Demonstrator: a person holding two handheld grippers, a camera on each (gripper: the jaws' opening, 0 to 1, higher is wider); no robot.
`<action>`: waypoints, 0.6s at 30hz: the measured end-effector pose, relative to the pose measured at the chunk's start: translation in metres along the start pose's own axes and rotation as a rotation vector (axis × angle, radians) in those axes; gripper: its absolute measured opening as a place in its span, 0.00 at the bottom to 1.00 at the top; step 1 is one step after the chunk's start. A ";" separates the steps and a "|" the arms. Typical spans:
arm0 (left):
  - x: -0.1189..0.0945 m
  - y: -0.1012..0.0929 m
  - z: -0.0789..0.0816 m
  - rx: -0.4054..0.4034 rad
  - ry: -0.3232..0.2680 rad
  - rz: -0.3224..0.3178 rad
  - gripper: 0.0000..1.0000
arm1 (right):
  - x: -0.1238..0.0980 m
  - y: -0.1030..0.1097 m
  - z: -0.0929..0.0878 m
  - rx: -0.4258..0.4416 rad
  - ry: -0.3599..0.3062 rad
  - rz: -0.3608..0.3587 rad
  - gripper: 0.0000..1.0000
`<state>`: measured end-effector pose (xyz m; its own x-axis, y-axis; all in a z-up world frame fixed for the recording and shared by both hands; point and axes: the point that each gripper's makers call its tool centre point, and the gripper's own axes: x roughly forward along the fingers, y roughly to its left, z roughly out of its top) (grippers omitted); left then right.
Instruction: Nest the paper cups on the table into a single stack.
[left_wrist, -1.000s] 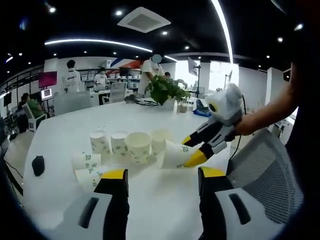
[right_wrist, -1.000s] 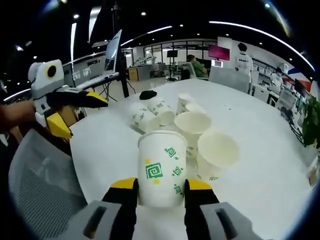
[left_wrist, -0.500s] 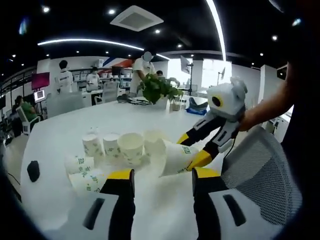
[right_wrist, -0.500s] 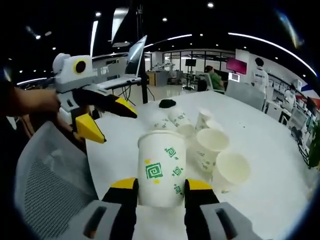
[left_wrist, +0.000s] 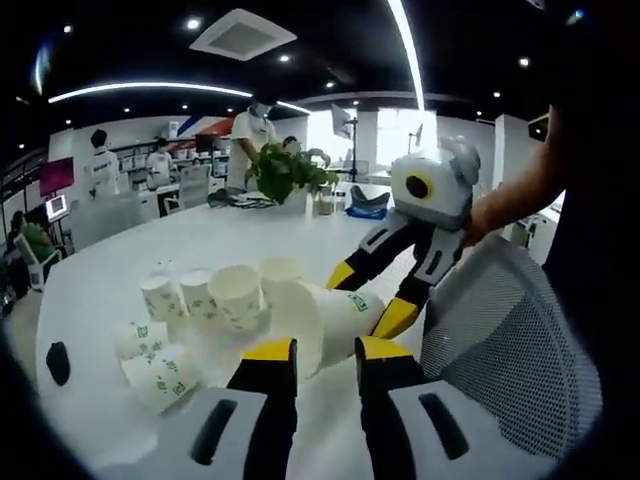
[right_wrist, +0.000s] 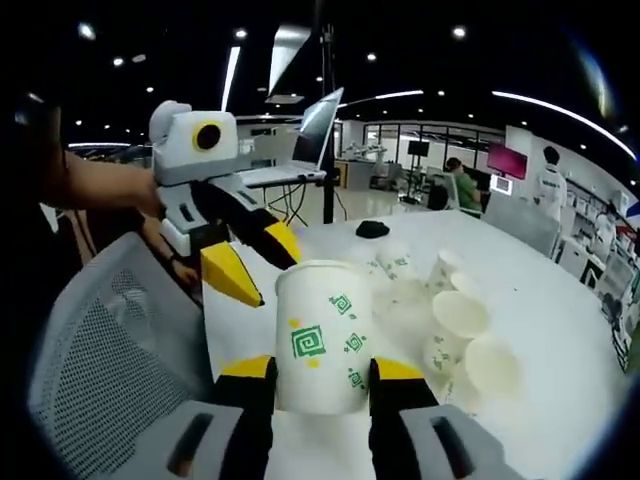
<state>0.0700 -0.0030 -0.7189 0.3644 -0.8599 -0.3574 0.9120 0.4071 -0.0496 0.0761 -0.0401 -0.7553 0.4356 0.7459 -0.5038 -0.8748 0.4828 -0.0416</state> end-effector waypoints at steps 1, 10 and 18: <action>0.000 -0.003 -0.001 0.005 0.005 -0.015 0.16 | 0.000 0.001 0.001 -0.019 -0.002 0.007 0.35; -0.003 -0.020 -0.004 0.022 0.023 -0.102 0.05 | 0.001 0.015 0.000 -0.083 -0.005 0.070 0.35; -0.003 -0.036 -0.001 0.035 0.032 -0.184 0.00 | 0.006 0.023 -0.006 -0.121 0.035 0.086 0.35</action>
<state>0.0360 -0.0142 -0.7170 0.1852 -0.9084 -0.3748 0.9689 0.2325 -0.0848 0.0573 -0.0273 -0.7644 0.3519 0.7649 -0.5395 -0.9287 0.3574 -0.0991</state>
